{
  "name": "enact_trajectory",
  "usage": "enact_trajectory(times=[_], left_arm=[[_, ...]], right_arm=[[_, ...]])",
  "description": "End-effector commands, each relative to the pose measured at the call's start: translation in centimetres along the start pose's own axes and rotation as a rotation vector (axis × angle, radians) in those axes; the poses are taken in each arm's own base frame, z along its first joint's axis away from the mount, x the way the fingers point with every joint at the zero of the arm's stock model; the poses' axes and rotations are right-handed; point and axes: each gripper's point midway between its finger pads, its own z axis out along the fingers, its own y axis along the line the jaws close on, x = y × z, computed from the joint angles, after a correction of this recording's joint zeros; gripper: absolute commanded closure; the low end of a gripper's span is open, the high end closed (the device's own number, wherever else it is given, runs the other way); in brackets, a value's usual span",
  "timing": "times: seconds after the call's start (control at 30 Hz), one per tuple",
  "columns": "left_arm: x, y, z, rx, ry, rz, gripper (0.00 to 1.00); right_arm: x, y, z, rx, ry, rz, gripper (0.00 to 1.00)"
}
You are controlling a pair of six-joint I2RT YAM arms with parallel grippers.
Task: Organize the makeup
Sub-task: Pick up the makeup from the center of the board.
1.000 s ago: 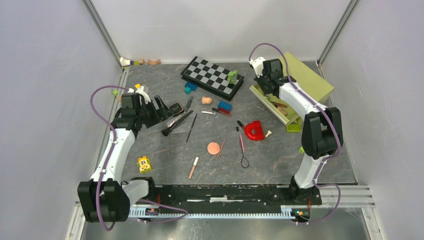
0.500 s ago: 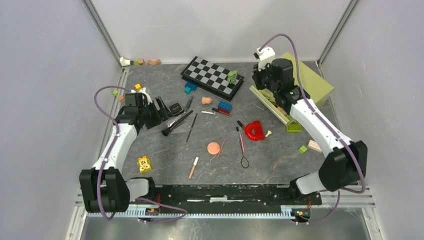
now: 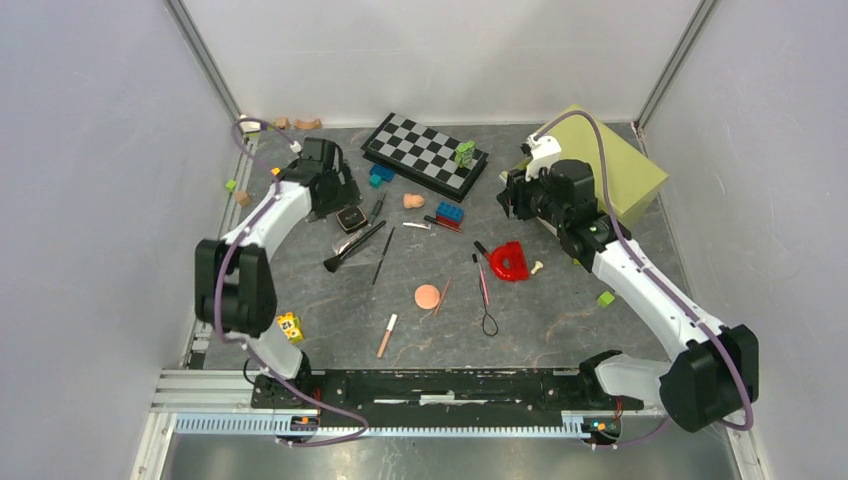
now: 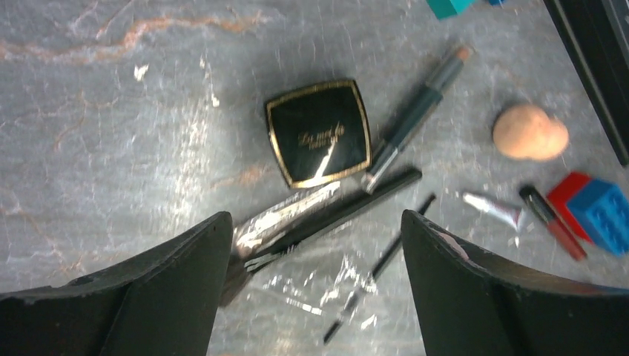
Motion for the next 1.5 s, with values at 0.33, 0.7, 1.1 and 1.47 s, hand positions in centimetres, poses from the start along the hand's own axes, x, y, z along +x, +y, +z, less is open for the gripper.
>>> enact_trajectory(times=[0.33, 0.7, 1.1, 1.47], left_arm=[[-2.0, -0.3, 6.7, -0.221, 0.01, -0.074, 0.0], [-0.5, -1.1, 9.1, -0.272, 0.032, -0.06, 0.0], [1.3, -0.4, 10.4, -0.307, 0.078, -0.068, 0.19], [2.0, 0.0, 9.1, -0.312, 0.058, -0.062, 0.56]], right_arm=[[-0.9, 0.1, -1.7, 0.006, -0.065, 0.011, 0.41], [-0.7, 0.0, -1.6, 0.009, -0.054, 0.0, 0.4], [-1.4, 0.0, -2.1, 0.015, -0.07, -0.007, 0.4], [-2.4, -0.5, -2.2, 0.043, -0.092, -0.013, 0.4]])
